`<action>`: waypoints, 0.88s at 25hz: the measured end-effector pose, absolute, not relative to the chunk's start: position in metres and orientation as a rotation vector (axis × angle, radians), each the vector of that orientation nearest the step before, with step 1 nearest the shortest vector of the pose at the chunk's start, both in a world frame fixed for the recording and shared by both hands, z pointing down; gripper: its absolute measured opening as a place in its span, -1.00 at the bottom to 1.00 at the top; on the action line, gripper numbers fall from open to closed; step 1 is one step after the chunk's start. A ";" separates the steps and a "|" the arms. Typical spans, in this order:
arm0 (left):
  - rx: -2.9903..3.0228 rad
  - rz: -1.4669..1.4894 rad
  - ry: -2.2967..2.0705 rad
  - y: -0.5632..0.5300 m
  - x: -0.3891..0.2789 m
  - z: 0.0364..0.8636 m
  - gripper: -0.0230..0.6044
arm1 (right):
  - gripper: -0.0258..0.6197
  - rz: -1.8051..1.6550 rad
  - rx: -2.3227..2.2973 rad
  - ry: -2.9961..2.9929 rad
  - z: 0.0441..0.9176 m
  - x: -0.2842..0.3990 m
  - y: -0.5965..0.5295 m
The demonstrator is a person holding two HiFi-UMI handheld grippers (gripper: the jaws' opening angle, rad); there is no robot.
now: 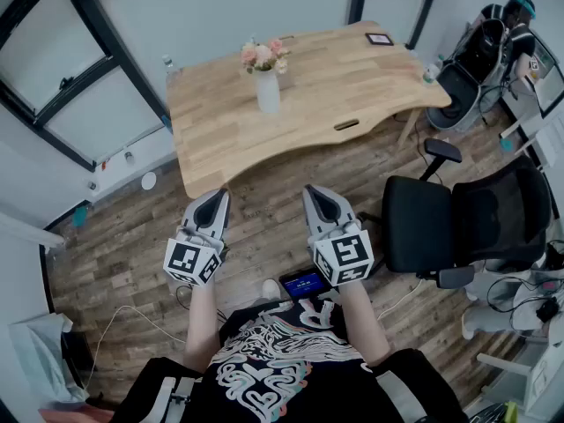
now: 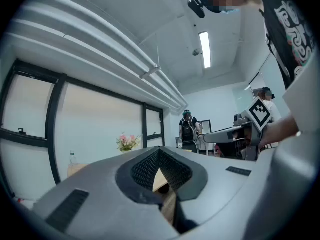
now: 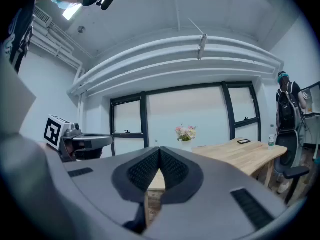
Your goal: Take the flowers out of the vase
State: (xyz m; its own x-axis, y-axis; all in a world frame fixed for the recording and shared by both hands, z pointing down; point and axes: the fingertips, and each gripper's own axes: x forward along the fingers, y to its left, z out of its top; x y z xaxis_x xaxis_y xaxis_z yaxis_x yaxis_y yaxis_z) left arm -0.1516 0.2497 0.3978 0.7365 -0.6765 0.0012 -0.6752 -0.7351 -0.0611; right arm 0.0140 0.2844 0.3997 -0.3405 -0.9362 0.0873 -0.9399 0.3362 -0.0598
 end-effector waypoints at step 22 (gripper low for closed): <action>-2.868 0.049 1.061 0.248 -0.104 0.391 -0.92 | -0.91 0.393 1.879 -2.594 0.412 0.079 0.279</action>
